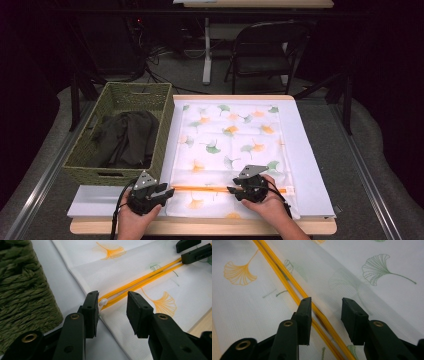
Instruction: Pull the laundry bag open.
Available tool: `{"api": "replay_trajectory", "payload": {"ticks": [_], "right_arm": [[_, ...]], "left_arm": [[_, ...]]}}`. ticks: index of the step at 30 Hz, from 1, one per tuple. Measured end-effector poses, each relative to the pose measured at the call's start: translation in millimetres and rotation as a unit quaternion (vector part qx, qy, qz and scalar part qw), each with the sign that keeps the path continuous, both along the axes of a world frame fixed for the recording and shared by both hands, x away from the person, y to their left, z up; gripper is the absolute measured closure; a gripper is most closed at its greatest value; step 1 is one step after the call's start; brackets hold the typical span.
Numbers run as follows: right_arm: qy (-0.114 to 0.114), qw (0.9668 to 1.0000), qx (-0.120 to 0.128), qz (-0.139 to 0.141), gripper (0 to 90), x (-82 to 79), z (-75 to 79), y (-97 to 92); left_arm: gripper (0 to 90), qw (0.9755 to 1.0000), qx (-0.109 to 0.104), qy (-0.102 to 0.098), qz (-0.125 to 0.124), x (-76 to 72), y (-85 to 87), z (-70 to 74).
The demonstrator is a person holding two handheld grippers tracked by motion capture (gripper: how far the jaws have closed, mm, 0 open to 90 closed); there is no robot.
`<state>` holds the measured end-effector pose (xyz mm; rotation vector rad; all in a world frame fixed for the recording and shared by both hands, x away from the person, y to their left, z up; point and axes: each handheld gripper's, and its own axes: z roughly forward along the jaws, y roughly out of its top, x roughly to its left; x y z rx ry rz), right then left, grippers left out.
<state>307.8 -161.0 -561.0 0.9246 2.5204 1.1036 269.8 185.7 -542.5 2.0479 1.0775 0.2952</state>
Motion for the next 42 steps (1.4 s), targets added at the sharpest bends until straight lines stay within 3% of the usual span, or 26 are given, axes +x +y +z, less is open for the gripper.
{"api": "replay_trajectory", "payload": {"ticks": [2,13,26,35,42], "right_arm": [[-0.005,1.0000,-0.004,-0.003,64.4,1.1,-0.9,-0.2],[-0.018,0.9997,-0.013,0.005,66.9,-0.4,-1.2,1.2],[-0.025,0.9994,-0.025,0.005,87.4,0.5,0.2,5.0],[-0.018,0.9994,-0.029,-0.001,88.3,2.1,4.5,7.4],[-0.012,0.9998,-0.018,-0.002,88.4,4.6,14.2,4.7]], "left_arm": [[61.9,1.0000,0.001,-0.001,0.000,0.0,0.1,0.1],[61.7,1.0000,0.000,0.000,0.000,-0.2,0.1,0.2],[61.7,1.0000,0.000,-0.002,0.000,-0.5,0.4,0.6],[61.7,1.0000,-0.002,-0.001,-0.001,-0.2,-0.2,0.4],[61.5,1.0000,-0.001,-0.005,-0.003,-0.7,-0.2,2.3]]}}
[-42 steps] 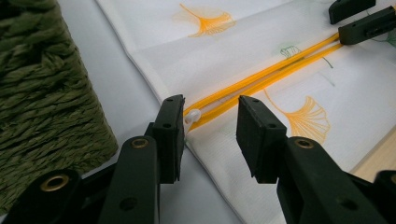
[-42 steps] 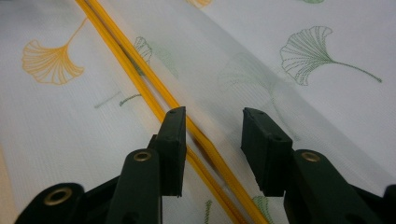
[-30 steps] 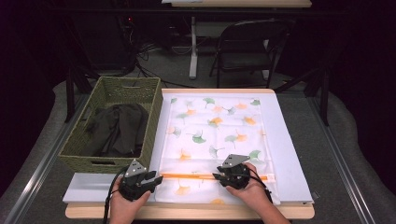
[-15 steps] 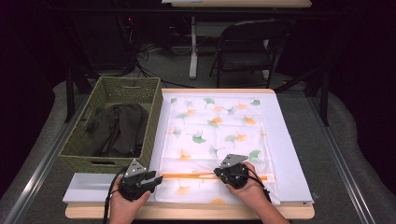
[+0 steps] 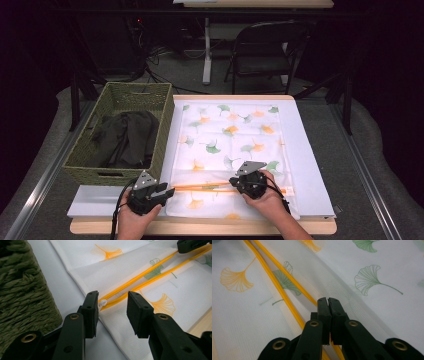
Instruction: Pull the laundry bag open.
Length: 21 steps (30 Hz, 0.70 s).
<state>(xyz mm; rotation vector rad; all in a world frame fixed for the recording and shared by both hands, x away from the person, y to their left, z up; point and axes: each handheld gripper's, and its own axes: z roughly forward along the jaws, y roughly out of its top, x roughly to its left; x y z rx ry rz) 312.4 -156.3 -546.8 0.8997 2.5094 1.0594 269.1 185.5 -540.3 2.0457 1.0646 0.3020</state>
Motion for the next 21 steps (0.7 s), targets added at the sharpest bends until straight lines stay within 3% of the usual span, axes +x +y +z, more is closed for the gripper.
{"api": "replay_trajectory", "payload": {"ticks": [3,15,21], "right_arm": [[0.010,0.9999,0.009,-0.004,88.4,2.6,4.8,-2.1],[0.012,0.9996,0.027,0.000,88.6,16.5,26.3,-7.1],[0.014,0.9997,0.013,0.017,88.8,27.4,42.9,-3.7]], "left_arm": [[61.4,1.0000,0.001,-0.002,0.000,-0.6,0.2,0.7],[61.3,1.0000,0.000,-0.001,0.002,-1.6,-0.8,1.3],[61.1,1.0000,-0.002,-0.003,0.005,-1.1,-1.2,2.0]]}}
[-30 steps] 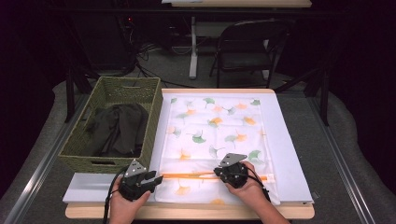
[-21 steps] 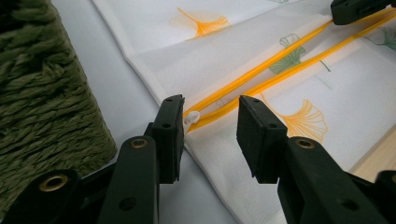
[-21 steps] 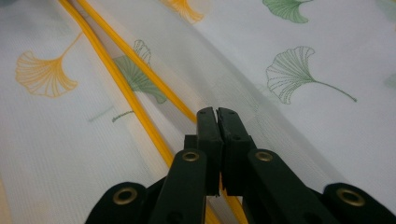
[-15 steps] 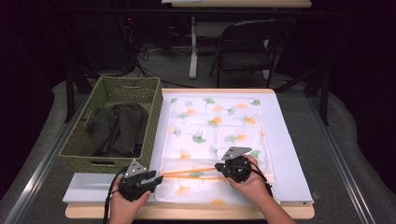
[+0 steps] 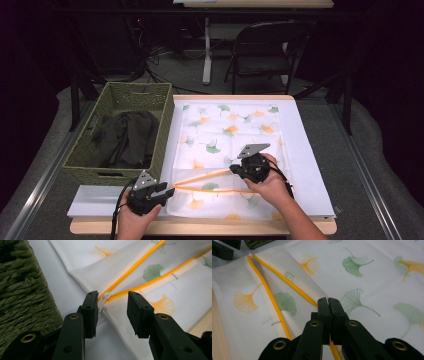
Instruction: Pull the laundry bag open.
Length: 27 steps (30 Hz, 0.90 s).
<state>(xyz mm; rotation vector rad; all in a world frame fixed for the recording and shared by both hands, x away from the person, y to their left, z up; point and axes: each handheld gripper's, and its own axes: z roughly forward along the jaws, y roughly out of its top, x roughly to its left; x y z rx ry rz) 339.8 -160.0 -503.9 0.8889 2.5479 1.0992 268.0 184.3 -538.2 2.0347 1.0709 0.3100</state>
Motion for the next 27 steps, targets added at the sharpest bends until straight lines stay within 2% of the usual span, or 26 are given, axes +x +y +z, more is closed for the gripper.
{"api": "replay_trajectory", "payload": {"ticks": [4,7,15,22,27], "right_arm": [[0.012,0.9998,-0.007,0.014,88.8,7.6,10.2,0.6],[0.019,0.9994,-0.014,0.026,88.8,11.4,19.0,2.3],[0.018,0.9981,-0.033,0.050,88.8,12.8,42.1,7.6],[0.010,0.9986,-0.024,0.045,88.8,19.3,52.9,7.1],[0.010,0.9992,-0.009,0.038,88.8,24.3,54.2,2.7]], "left_arm": [[60.9,1.0000,0.006,-0.003,0.000,0.6,0.7,1.6],[60.8,1.0000,0.002,-0.004,0.008,-0.2,0.5,3.0],[60.6,0.9999,0.010,-0.010,0.008,-3.3,1.2,7.3],[60.0,0.9997,0.015,-0.015,0.008,-4.6,2.6,8.8],[58.0,0.9996,0.008,-0.020,0.016,-5.8,8.2,13.7]]}}
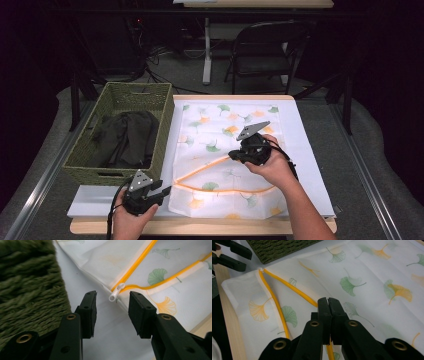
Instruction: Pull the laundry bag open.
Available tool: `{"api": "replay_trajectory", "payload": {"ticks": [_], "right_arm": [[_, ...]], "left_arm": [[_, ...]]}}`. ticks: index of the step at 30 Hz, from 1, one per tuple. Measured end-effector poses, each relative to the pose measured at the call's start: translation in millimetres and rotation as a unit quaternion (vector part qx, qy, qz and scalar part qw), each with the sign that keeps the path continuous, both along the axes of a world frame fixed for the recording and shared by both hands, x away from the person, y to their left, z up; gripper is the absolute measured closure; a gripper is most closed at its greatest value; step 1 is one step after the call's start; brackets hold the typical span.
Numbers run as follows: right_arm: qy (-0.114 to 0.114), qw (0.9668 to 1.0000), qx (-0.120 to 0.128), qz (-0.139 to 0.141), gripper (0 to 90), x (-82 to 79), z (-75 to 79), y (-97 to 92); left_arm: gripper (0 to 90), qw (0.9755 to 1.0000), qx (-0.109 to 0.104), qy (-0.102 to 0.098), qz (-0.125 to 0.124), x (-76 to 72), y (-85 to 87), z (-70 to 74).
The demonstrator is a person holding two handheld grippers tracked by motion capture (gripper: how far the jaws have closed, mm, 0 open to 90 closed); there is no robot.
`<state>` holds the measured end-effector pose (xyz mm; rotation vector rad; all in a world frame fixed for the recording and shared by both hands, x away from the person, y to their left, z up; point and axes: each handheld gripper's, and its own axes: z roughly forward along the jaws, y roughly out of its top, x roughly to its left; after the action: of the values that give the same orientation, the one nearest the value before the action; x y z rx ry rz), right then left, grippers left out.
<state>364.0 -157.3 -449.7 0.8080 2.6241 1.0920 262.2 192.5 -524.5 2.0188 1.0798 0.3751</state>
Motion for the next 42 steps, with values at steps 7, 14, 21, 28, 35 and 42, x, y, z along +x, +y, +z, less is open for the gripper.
{"api": "replay_trajectory", "payload": {"ticks": [7,14,21,28,35,42], "right_arm": [[-0.008,1.0000,-0.002,0.003,88.8,0.1,-4.3,2.3],[-0.007,1.0000,0.002,-0.005,88.8,-1.3,-6.7,-1.2],[-0.008,0.9999,0.007,-0.007,88.8,-3.9,-6.7,-3.6],[-0.010,0.9999,0.008,-0.008,88.8,-4.1,-6.8,-4.8],[-0.010,0.9999,0.008,-0.009,88.8,-5.2,-7.1,-4.7],[-0.010,0.9999,0.006,-0.009,88.8,-6.5,-7.4,-3.6]], "left_arm": [[57.2,0.9998,-0.020,0.005,0.001,-3.7,4.2,11.6],[58.7,0.9996,-0.013,0.008,-0.023,-9.5,-1.4,29.6],[52.8,0.9996,-0.014,0.009,-0.023,-4.6,5.0,52.5],[51.6,1.0000,0.001,0.006,-0.006,3.5,15.2,70.7],[44.4,0.9997,0.024,-0.002,0.008,12.8,15.8,85.2],[31.2,0.9990,0.035,-0.003,0.026,30.2,19.4,93.5]]}}
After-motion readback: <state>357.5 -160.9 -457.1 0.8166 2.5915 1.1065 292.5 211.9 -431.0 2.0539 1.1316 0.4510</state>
